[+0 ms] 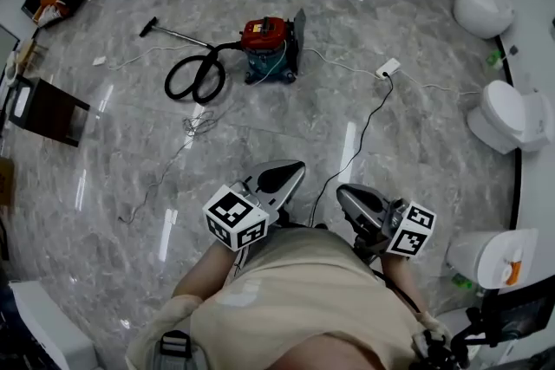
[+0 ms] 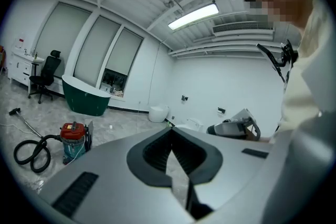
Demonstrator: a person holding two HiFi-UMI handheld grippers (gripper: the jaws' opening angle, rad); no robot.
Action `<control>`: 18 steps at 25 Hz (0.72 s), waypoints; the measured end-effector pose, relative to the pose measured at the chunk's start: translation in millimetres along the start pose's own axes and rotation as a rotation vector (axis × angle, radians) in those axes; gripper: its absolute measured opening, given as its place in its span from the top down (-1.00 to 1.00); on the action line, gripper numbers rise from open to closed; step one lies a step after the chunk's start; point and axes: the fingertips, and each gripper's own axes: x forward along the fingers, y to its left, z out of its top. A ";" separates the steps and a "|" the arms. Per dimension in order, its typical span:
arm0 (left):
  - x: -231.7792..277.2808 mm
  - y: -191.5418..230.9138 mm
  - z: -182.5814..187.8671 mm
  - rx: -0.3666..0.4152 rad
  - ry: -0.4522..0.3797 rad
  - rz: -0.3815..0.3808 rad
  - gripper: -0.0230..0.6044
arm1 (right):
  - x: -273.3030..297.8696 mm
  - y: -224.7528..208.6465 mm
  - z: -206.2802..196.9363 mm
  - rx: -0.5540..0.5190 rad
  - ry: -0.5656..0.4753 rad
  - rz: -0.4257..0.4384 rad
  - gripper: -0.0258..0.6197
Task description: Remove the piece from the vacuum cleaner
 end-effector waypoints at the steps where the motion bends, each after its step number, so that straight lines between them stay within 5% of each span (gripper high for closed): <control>1: -4.0 14.1 3.7 -0.007 -0.008 0.004 0.92 | 14.5 -1.9 -0.2 -0.004 0.021 0.001 0.92; 18: -73.5 200.3 51.5 -0.009 -0.093 -0.025 0.95 | 194.5 -32.3 17.3 -0.069 0.113 -0.103 0.92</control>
